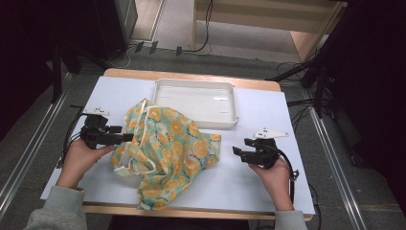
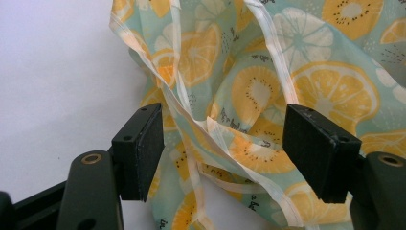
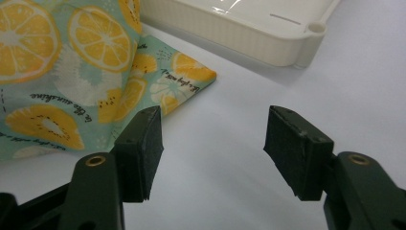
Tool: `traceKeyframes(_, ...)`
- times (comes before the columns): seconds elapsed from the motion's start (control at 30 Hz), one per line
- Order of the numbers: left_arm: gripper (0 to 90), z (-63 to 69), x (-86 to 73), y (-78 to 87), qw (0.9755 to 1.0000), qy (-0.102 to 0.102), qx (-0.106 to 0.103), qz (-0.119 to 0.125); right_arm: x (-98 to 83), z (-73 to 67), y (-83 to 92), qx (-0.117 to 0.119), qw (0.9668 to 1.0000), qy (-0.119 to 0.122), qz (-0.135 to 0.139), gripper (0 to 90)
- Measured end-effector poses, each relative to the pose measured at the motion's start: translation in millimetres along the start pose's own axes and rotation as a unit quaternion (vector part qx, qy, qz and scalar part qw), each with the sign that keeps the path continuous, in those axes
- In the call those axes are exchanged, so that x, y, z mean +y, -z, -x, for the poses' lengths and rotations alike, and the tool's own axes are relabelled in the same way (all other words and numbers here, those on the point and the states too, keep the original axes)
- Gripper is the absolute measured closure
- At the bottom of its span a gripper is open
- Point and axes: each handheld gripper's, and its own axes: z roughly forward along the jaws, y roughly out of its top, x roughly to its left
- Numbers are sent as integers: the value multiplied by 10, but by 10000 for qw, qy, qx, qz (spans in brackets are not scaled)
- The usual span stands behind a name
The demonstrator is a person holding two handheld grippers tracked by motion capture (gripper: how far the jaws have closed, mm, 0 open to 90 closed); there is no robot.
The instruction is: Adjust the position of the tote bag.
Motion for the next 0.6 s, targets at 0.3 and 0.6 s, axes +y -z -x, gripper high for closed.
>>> traceKeyframes(0.3,271,10,11,-8,10000,-67,-13,34,-5,-11,-20,-39,10000,62,-60,386)
traceKeyframes(0.6,243,-11,16,-18,10000,8,50,-39,-8,-11,-23,-54,9999,77,-80,385)
